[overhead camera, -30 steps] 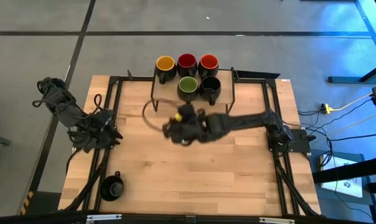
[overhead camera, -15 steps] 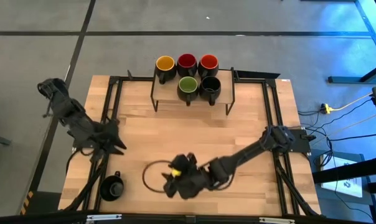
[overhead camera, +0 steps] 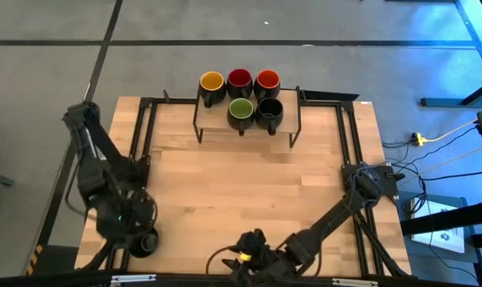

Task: Place coffee mugs
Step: Put the black mug on the shelf

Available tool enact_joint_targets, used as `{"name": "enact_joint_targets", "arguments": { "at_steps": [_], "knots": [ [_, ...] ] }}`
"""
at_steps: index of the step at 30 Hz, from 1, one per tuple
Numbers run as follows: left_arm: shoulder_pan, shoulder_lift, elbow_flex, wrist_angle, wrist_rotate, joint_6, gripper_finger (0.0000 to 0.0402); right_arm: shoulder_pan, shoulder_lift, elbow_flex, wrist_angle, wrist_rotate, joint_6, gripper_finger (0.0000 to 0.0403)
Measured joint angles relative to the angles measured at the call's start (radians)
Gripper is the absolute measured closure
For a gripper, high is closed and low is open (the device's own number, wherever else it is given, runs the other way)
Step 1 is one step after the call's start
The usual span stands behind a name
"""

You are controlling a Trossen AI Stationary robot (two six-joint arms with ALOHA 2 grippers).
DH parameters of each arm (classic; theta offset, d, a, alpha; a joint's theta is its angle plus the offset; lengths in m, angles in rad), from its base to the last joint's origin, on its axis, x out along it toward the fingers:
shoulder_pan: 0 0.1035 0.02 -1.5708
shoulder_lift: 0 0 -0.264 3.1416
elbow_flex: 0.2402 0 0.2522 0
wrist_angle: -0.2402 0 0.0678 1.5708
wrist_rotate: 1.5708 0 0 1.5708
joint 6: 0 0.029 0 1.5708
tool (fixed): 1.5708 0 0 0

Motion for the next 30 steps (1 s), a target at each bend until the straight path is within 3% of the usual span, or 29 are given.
{"name": "enact_joint_targets", "arguments": {
  "at_steps": [6, 13, 24, 30],
  "knots": [
    [-0.128, 0.119, 0.000, -0.072, 0.001, -0.116, 0.0282, 0.008, 0.000, 0.000, -0.006, -0.011, -0.012, 0.0201],
    [-0.130, 0.226, 0.000, -0.193, -0.031, -0.156, 0.0282, 0.007, 0.000, 0.000, -0.007, -0.011, -0.031, 0.0201],
    [-0.075, 0.264, -0.037, -0.160, -0.021, -0.104, 0.0282, 0.007, 0.000, 0.000, 0.001, -0.011, -0.026, 0.0201],
    [-0.073, 0.264, -0.125, 0.014, 0.052, -0.058, 0.0282, 0.007, 0.000, 0.000, 0.002, -0.011, -0.007, 0.0201]
  ]
}}
